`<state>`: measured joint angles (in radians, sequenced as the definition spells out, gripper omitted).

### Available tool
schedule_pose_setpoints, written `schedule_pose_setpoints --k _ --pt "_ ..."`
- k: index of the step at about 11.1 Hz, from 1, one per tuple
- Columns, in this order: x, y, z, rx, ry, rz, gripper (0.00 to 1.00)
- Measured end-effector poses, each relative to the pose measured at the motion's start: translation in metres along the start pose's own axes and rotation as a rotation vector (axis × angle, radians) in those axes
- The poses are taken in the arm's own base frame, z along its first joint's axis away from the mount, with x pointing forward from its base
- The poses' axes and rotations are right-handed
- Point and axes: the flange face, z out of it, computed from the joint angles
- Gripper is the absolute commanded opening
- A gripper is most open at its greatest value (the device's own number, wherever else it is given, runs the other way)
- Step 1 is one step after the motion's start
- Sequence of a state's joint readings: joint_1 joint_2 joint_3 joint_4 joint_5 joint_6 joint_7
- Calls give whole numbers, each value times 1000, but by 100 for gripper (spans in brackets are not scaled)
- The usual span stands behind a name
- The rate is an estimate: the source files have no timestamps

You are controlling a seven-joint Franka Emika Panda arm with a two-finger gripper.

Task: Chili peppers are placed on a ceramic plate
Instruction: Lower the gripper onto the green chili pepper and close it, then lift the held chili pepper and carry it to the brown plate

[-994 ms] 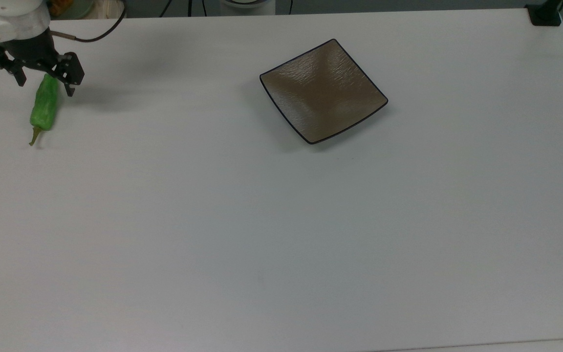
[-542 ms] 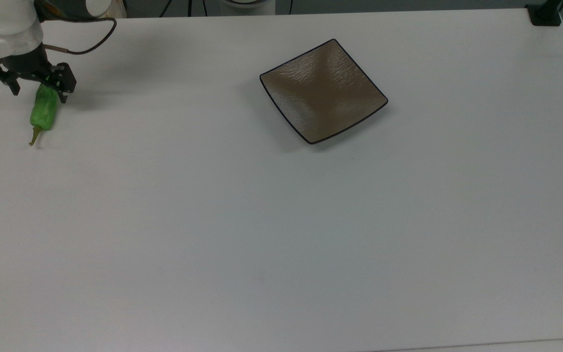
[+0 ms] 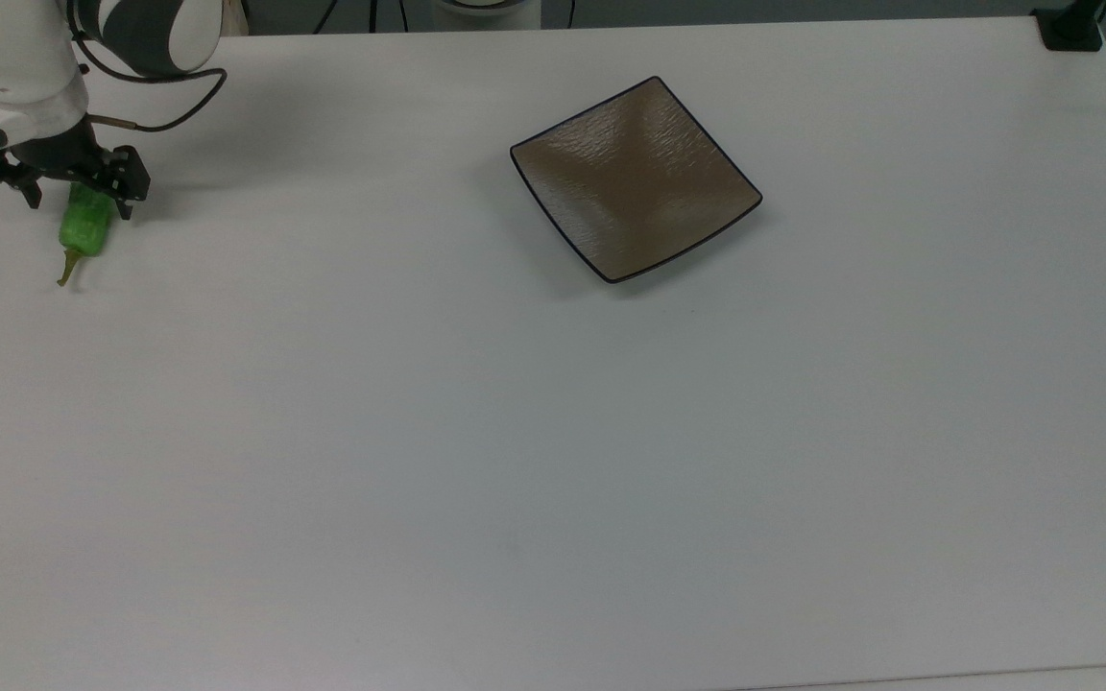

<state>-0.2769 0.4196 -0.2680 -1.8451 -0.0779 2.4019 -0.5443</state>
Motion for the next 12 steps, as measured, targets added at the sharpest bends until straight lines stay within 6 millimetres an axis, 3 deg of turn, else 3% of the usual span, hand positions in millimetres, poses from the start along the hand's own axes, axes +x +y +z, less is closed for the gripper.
schedule_pose_setpoints --k 1,2,12 --pt "1 -1 7 -1 -3 -12 34" --pt "0 -3 14 1 -10 -24 23" --pt "2 -4 15 13 -24 -101 22"
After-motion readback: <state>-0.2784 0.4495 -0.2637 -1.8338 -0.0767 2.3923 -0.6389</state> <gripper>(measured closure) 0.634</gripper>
